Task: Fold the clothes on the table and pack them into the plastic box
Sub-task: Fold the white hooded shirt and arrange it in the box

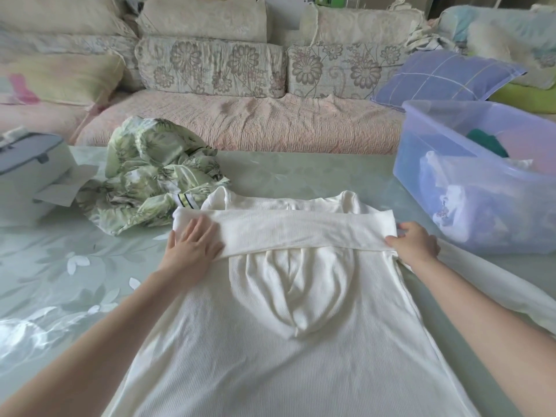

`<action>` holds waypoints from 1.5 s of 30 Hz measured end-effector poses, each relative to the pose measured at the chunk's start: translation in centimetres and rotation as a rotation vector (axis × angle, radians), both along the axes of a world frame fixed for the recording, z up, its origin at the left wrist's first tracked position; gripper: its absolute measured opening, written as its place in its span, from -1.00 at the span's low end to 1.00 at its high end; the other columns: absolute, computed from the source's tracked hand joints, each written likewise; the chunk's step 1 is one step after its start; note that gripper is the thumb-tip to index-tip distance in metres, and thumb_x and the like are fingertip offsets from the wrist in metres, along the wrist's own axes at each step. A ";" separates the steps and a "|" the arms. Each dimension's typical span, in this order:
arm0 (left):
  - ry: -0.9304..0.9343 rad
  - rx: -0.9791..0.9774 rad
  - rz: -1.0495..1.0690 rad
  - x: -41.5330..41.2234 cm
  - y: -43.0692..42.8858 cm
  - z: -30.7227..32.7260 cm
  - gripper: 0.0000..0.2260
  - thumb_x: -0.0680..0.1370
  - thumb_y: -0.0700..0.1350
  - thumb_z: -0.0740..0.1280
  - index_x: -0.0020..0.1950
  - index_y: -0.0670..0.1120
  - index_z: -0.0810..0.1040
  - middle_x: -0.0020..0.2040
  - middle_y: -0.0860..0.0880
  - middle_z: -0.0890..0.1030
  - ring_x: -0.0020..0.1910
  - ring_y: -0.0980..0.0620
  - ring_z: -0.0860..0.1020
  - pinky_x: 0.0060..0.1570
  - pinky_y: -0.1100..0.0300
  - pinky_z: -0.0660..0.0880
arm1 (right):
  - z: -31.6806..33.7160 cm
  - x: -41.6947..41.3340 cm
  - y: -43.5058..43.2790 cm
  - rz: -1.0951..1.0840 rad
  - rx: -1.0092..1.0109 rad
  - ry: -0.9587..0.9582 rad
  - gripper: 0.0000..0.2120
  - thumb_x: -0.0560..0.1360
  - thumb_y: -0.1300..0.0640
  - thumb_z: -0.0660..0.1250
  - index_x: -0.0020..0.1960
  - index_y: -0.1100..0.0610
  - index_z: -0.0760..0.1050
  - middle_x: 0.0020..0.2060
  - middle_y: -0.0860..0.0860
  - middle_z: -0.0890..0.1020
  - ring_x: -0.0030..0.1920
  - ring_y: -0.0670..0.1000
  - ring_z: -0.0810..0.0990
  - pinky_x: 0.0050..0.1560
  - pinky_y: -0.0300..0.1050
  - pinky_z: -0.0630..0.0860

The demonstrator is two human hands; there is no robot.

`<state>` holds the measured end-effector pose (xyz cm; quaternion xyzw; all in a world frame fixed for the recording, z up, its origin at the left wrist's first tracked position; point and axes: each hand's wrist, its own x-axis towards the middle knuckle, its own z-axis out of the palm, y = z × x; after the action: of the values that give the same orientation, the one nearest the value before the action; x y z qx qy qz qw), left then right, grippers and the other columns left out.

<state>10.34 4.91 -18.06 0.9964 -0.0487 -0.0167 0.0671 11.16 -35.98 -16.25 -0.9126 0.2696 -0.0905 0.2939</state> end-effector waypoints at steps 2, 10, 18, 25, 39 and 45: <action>0.026 0.051 -0.005 0.1 0.7 -0.1 -0.50 0.63 0.16 -0.13 0.55 0.12 -0.15 0.55 0.05 -0.21 0.52 0.04 -0.24 0.46 -0.07 -0.27 | 0.0 -0.1 0.2 0.005 0.006 -0.063 -0.62 0.46 0.18 0.34 0.27 0.14 0.45 0.02 0.09 0.60 0.26 0.23 0.36 0.25 -0.03 0.20; 0.012 -0.039 -0.014 -0.5 -5.8 3.1 -0.51 0.66 0.06 0.02 0.56 0.00 0.02 0.57 -0.05 -0.03 0.54 -0.04 -0.14 0.46 -0.07 -0.14 | -0.5 -3.7 1.1 0.168 -0.083 -0.062 -0.66 0.53 0.13 0.28 0.30 0.11 0.48 0.28 0.12 0.52 0.33 0.20 0.35 0.29 -0.03 0.22; 0.154 -0.104 -0.459 -3.7 -19.6 3.9 -0.46 0.64 0.13 0.04 0.56 0.05 -0.08 0.57 0.00 -0.09 0.54 0.03 -0.16 0.47 -0.02 -0.18 | -0.3 -11.0 -3.1 0.239 -0.067 -0.037 -0.71 0.54 0.20 0.29 0.25 0.19 0.53 0.36 0.17 0.45 0.39 0.09 0.38 0.34 -0.07 0.27; 0.202 -0.057 -0.487 -5.1 -25.1 3.1 -0.41 0.63 0.12 0.09 0.56 -0.02 -0.08 0.57 -0.01 -0.02 0.54 0.03 -0.11 0.46 -0.13 -0.17 | 0.2 -15.3 -8.3 0.271 -0.079 -0.023 -0.66 0.49 0.34 0.29 0.25 0.21 0.52 0.26 0.08 0.54 0.33 0.07 0.45 0.28 -0.24 0.26; 0.165 -0.222 -0.754 -10.5 -36.0 4.8 -0.43 0.63 -0.02 0.17 0.56 0.02 -0.03 0.57 -0.04 0.00 0.54 -0.02 -0.08 0.48 -0.02 -0.14 | -0.4 -16.9 -19.3 -0.154 -0.189 0.284 -0.71 0.47 -0.18 0.26 -0.13 0.04 0.57 -0.02 0.12 0.58 0.16 0.21 0.44 0.04 -0.03 0.21; 0.238 -0.315 -0.755 -11.3 -36.2 4.0 -0.47 0.63 -0.09 0.19 0.56 -0.01 0.06 0.56 -0.06 0.06 0.54 -0.02 -0.05 0.48 0.00 -0.15 | 2.6 -17.0 -16.5 -0.115 0.071 0.000 -0.81 0.34 0.07 0.41 -0.19 0.19 0.53 -0.31 0.03 0.53 -0.12 0.13 0.50 -0.26 -0.10 0.29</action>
<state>-0.91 -31.30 -14.05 0.8773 -0.4042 -0.1472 0.2128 -5.82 -52.52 -13.66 -0.8844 0.3246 -0.0977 0.3207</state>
